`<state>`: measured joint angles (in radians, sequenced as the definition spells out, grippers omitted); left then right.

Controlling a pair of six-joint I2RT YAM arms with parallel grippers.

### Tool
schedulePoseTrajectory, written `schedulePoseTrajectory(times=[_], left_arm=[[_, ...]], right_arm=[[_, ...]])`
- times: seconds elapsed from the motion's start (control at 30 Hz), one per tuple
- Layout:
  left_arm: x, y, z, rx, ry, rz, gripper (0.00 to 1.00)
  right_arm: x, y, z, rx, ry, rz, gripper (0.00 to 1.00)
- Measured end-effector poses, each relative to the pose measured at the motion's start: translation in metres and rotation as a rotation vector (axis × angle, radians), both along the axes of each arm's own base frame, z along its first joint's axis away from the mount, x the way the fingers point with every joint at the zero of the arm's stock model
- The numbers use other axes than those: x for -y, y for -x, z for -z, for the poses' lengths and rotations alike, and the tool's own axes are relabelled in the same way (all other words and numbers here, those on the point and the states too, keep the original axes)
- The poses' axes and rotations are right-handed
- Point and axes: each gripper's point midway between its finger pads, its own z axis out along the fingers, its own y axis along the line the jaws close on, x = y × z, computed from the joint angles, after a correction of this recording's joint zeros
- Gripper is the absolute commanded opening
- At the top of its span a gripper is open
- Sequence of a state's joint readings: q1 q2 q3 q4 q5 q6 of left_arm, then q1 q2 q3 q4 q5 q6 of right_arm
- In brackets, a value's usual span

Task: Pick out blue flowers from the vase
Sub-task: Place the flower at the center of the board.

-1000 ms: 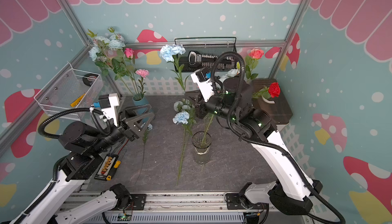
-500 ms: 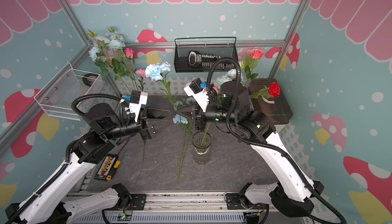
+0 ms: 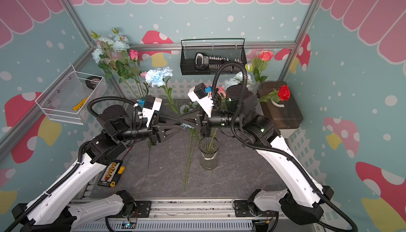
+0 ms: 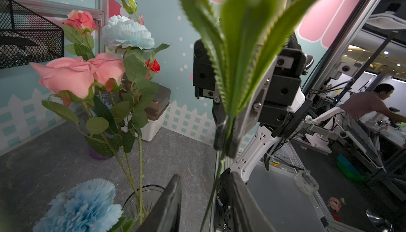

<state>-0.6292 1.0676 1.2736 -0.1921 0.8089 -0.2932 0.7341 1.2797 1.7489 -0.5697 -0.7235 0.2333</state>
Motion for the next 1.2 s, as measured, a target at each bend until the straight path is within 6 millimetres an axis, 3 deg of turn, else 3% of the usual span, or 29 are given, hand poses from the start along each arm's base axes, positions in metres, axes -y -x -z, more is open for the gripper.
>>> schedulePoseTrajectory(times=[0.33,0.5,0.73,0.9,1.03,1.2], left_arm=[[0.002,0.006,-0.003,0.014,0.028,0.045,0.00],[0.001,0.008,-0.003,0.016,0.034,0.045,0.00],[-0.006,-0.001,0.003,-0.007,0.013,-0.047,0.00],[-0.030,-0.028,0.033,-0.116,-0.112,-0.302,0.00],[-0.056,-0.040,0.060,-0.183,-0.217,-0.478,0.00],[-0.085,-0.054,0.096,-0.254,-0.356,-0.662,0.00]], right_arm=[[-0.003,-0.001,0.002,-0.008,-0.012,-0.012,0.00],[-0.005,-0.001,0.002,-0.011,-0.021,-0.023,0.02],[-0.004,-0.008,0.008,-0.010,-0.025,0.021,0.43],[0.021,-0.010,0.016,0.040,-0.029,0.161,0.58],[0.045,0.005,0.000,0.120,-0.078,0.212,0.71],[0.075,0.014,-0.007,0.200,-0.118,0.320,0.79]])
